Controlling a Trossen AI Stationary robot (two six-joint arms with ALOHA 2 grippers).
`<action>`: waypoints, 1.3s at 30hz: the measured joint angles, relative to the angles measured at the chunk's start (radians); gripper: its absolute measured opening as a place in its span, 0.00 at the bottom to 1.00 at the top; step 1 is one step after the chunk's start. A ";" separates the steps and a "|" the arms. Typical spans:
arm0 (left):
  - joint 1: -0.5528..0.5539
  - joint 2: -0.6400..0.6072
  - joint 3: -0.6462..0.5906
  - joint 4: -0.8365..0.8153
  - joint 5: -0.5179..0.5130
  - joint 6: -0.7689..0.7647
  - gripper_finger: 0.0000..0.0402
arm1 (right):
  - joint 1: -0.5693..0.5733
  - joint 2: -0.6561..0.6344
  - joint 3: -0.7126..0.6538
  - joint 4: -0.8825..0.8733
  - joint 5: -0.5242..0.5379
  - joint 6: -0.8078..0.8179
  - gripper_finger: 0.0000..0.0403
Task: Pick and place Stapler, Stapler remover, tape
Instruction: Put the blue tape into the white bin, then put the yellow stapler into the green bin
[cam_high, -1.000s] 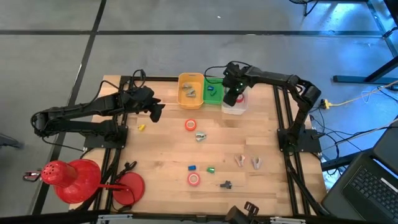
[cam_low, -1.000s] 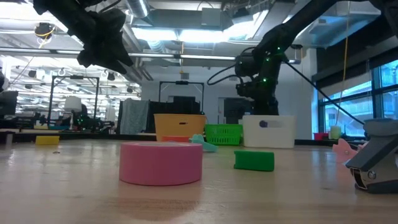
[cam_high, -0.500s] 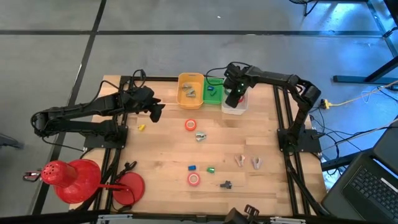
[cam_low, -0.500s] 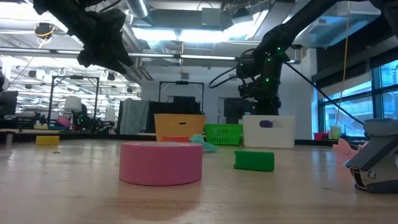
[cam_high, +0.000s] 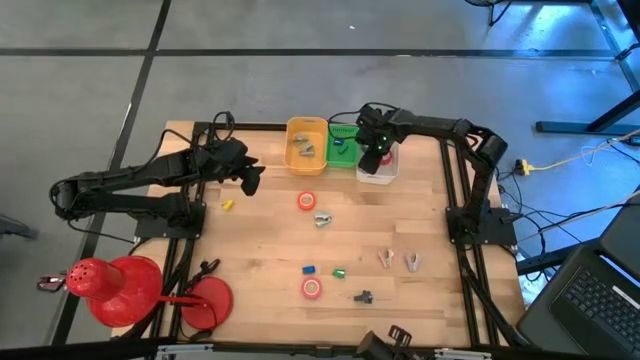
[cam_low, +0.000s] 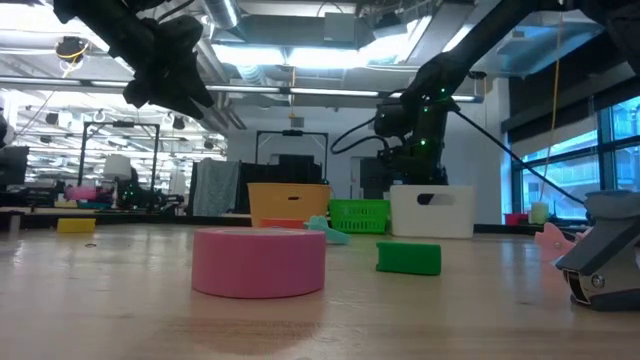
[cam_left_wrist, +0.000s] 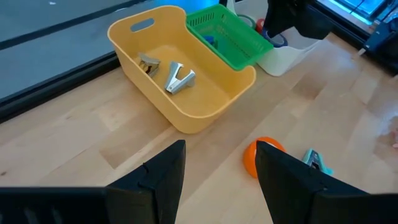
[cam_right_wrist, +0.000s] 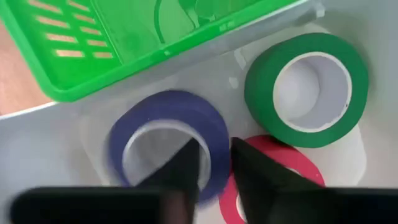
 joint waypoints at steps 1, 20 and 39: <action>0.000 0.000 0.000 0.000 0.001 0.000 0.46 | 0.000 0.000 0.000 -0.002 0.000 0.002 0.28; 0.000 0.000 0.000 0.000 0.017 0.000 0.46 | 0.138 -0.447 -0.001 -0.095 -0.006 0.170 0.68; 0.000 0.020 0.000 -0.517 0.077 -0.113 0.46 | 0.656 -0.573 0.000 -0.114 0.242 0.423 0.65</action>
